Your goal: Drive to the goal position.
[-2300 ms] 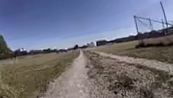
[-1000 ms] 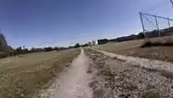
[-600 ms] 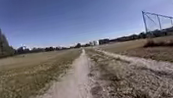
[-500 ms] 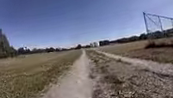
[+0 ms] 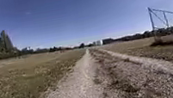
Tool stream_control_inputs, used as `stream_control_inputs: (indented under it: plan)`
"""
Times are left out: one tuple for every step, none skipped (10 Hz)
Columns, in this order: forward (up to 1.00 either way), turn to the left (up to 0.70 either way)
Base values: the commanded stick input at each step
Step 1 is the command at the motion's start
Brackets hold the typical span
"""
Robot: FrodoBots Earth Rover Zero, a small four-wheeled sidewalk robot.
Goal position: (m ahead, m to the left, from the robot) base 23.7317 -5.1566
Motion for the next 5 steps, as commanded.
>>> stream_control_inputs:
  plan:
    - [0.70,0.00]
    - [0.70,0.00]
    - [0.70,0.00]
    - [0.70,0.00]
    - [0.70,0.00]
